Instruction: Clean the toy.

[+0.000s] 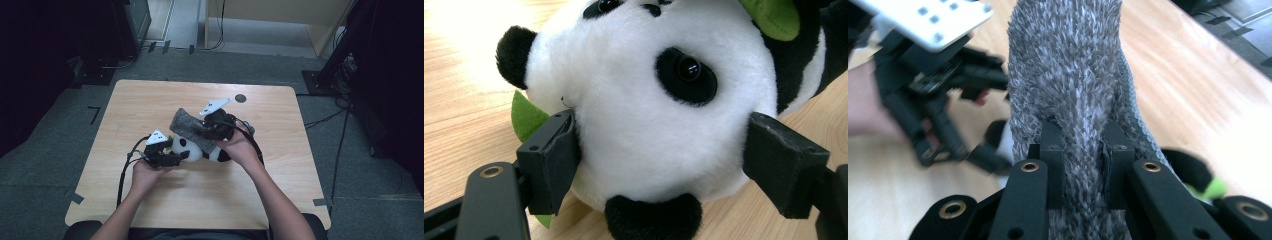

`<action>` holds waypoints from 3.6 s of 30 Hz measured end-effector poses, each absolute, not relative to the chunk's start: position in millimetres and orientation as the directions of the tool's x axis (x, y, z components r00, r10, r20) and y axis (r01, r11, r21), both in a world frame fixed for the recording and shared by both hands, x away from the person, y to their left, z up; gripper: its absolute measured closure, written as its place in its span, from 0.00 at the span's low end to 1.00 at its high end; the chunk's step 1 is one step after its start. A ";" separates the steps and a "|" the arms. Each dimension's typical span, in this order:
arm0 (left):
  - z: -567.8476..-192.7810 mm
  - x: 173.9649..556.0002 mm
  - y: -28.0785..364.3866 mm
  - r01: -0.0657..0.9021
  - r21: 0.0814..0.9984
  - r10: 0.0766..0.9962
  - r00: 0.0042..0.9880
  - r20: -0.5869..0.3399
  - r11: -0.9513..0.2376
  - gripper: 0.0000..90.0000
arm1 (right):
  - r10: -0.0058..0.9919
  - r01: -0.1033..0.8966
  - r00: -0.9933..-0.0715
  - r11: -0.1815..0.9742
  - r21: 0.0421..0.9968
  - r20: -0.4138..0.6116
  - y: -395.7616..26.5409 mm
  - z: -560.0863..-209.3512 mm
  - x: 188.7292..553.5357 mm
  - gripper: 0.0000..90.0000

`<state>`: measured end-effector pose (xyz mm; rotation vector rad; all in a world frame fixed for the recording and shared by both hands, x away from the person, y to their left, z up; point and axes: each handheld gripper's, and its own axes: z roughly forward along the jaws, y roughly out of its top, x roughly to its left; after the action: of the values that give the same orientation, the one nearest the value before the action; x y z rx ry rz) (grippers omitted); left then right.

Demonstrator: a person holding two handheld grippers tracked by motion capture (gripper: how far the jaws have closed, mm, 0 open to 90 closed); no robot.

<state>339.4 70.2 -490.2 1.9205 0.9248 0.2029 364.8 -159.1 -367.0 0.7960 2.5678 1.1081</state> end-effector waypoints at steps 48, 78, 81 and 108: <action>-490.9 337.9 69.0 0.535 0.805 0.676 0.695 -0.246 -0.257 0.28 | 0.502 0.369 -0.865 0.621 0.692 0.011 -174.2 -407.3 334.9 0.87; -489.5 340.4 71.0 0.539 0.803 0.670 0.697 -0.257 -0.253 0.37 | 0.641 0.427 -0.768 0.529 0.733 -0.015 -233.4 -388.7 341.2 0.86; -489.5 340.1 70.8 0.535 0.805 0.667 0.701 -0.253 -0.257 0.37 | 0.646 0.436 -0.763 0.503 0.746 0.011 -237.5 -385.1 341.4 0.86; -485.2 339.4 69.0 0.544 0.797 0.681 0.690 -0.245 -0.263 0.39 | 0.562 0.389 -0.827 0.542 0.744 0.023 -145.7 -414.7 335.5 0.86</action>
<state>339.4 69.0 -485.2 1.9415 0.9492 0.1805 335.5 -145.7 -414.7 0.8022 2.5612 1.1546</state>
